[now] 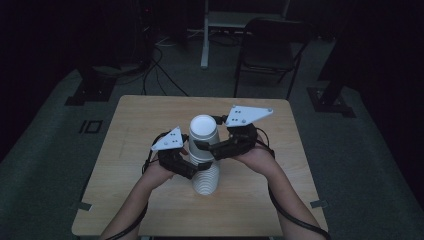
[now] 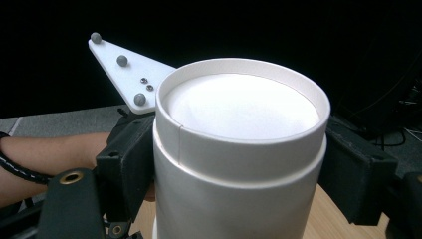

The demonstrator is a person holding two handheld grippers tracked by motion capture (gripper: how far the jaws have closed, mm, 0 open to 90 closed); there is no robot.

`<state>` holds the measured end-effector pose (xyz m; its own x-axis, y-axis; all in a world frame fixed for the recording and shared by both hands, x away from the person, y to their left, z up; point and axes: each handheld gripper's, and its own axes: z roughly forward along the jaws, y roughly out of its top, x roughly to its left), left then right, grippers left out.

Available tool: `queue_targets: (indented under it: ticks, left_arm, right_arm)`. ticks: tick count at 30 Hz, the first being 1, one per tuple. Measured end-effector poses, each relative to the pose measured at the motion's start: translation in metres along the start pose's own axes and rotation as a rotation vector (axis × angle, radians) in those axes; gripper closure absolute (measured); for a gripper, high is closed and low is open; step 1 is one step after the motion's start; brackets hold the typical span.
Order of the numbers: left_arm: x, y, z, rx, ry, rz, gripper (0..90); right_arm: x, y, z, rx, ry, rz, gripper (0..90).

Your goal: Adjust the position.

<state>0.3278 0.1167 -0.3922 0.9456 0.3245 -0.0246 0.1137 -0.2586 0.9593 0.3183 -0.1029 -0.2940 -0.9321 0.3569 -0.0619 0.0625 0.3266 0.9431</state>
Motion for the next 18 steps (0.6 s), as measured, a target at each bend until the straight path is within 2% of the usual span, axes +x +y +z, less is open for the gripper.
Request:
queue_targets:
  ticks: [5,6,7,8,10,15,18]
  left_arm:
    - [0.0,0.0,0.0,0.002,0.002,0.002,6.1]
    - [0.0,0.0,0.0,0.002,0.002,0.002,6.0]
    - [-0.001,0.0,0.0,0.002,0.002,0.001,6.0]
    - [-0.001,0.0,0.0,-0.001,0.002,-0.001,6.0]
    - [-0.001,0.0,0.0,0.003,0.003,0.0,6.0]
    - [-0.001,0.0,0.0,0.002,0.003,0.0,6.0]
    - [-0.001,0.0,-0.001,0.0,0.002,0.002,6.0]
  right_arm:
    - [0.001,0.001,-0.001,-0.008,-0.003,-0.004,22.6]
    - [0.0,0.002,-0.003,-0.035,-0.003,0.009,22.7]
    - [0.0,0.002,-0.003,-0.035,-0.003,0.009,22.7]
    - [-0.003,0.01,-0.01,-0.076,0.002,0.025,22.7]
    - [-0.005,0.018,-0.016,-0.108,0.004,0.035,22.7]
    - [-0.006,0.03,-0.02,-0.108,-0.004,0.019,22.6]
    - [-0.004,0.038,-0.023,-0.126,-0.005,0.013,22.6]
